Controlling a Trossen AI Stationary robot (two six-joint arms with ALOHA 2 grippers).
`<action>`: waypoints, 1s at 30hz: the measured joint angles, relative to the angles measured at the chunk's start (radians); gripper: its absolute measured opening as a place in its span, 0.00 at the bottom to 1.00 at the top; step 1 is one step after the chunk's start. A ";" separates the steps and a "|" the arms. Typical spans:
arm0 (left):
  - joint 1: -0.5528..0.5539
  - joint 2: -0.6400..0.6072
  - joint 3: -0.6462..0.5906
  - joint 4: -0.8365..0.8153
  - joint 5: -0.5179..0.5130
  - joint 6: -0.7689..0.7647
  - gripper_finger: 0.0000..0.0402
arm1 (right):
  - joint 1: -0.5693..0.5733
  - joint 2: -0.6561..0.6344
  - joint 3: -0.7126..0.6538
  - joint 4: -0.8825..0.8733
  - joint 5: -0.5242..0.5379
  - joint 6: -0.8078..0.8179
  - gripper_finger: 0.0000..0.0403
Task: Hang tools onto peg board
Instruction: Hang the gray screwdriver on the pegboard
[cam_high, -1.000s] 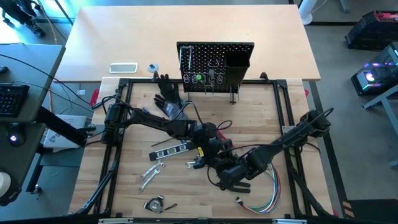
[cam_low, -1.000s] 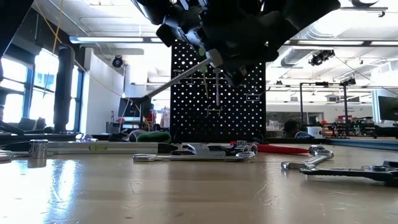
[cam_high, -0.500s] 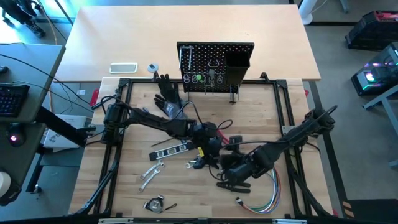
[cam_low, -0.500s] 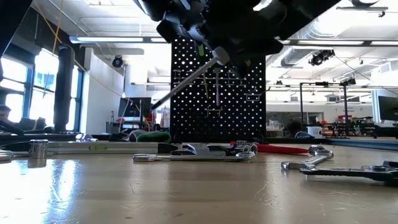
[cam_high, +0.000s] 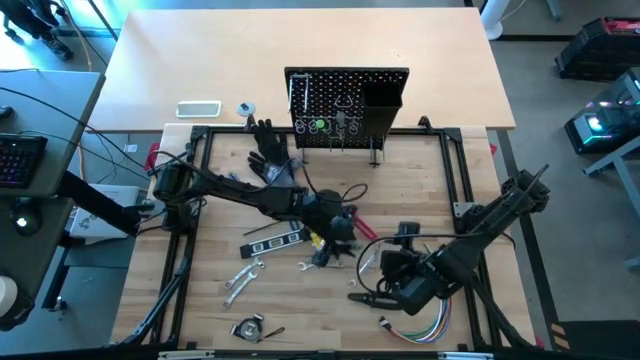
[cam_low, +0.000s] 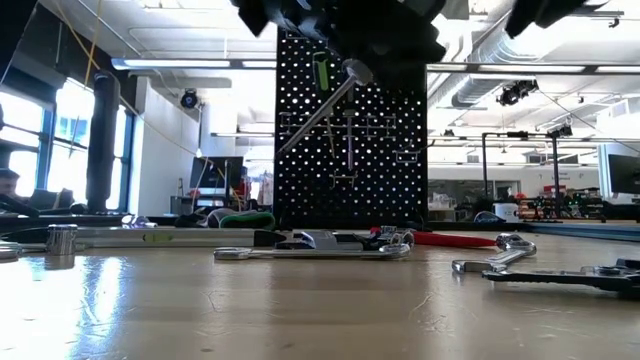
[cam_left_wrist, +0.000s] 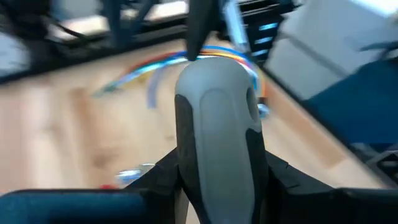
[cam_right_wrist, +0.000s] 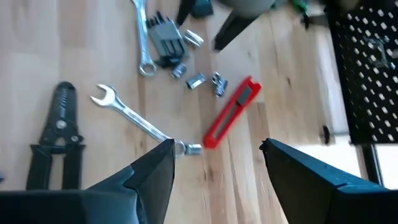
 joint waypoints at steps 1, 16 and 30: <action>0.000 -0.014 0.000 -0.006 -0.033 0.021 0.27 | 0.004 0.000 0.000 -0.017 0.001 0.011 0.59; 0.009 -0.302 -0.006 -0.046 -0.627 0.285 0.27 | 0.038 0.000 -0.001 -0.103 0.024 0.104 0.60; 0.158 -0.537 -0.007 -0.046 -0.731 0.298 0.27 | 0.102 0.000 -0.002 -0.162 0.101 0.201 0.60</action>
